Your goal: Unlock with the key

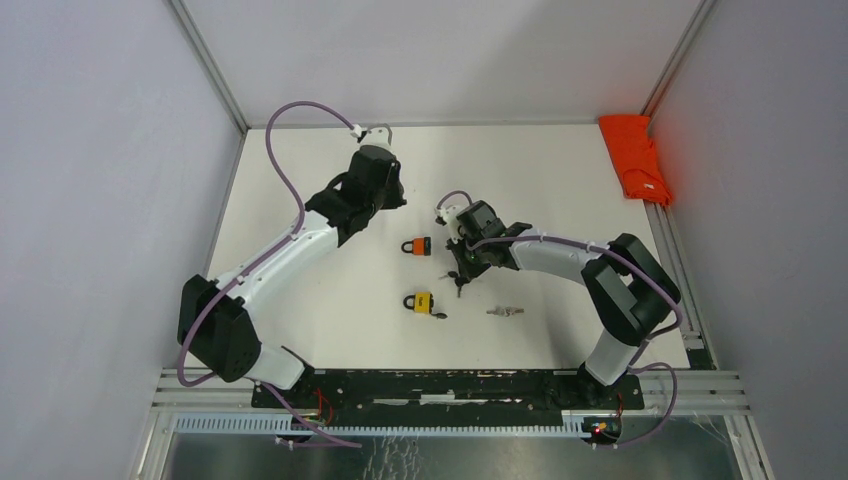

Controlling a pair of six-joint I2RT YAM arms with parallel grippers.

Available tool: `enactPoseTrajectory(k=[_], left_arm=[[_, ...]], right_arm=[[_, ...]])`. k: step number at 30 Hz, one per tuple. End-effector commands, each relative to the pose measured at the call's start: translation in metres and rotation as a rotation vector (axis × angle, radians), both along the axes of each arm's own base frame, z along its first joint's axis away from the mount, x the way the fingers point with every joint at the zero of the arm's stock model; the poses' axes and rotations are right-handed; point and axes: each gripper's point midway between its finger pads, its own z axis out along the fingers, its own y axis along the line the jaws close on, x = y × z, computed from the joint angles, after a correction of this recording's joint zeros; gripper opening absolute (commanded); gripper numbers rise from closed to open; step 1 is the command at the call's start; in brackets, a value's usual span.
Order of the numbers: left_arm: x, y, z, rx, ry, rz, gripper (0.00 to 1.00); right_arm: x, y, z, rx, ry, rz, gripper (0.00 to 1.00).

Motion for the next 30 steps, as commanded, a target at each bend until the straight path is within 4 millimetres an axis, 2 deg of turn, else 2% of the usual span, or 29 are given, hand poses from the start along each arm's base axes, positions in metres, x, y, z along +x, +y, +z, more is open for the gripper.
enactPoseTrajectory(k=[1,7,11,16,20,24,30], left_arm=[[0.0,0.002,0.01,-0.024,-0.036,0.006,0.24],[-0.005,-0.02,0.004,-0.085,-0.037,-0.104,0.17],[-0.011,-0.044,0.009,-0.169,-0.07,-0.236,0.13],[-0.03,-0.078,0.022,-0.266,-0.13,-0.466,0.09],[-0.049,-0.092,0.032,-0.323,-0.186,-0.613,0.15],[-0.069,-0.097,0.031,-0.322,-0.234,-0.719,0.25],[-0.087,-0.102,0.024,-0.201,-0.28,-0.777,0.31]], right_arm=[[0.012,-0.003,0.015,-0.011,-0.077,-0.026,0.0],[0.018,-0.004,0.061,0.043,-0.168,-0.05,0.0],[0.021,-0.004,0.094,0.078,-0.224,-0.053,0.0],[0.02,-0.006,0.133,0.12,-0.283,-0.052,0.0],[0.022,-0.013,0.163,0.126,-0.325,-0.087,0.0],[0.024,-0.017,0.186,0.139,-0.342,-0.117,0.0],[0.027,-0.02,0.2,0.136,-0.339,-0.155,0.0]])
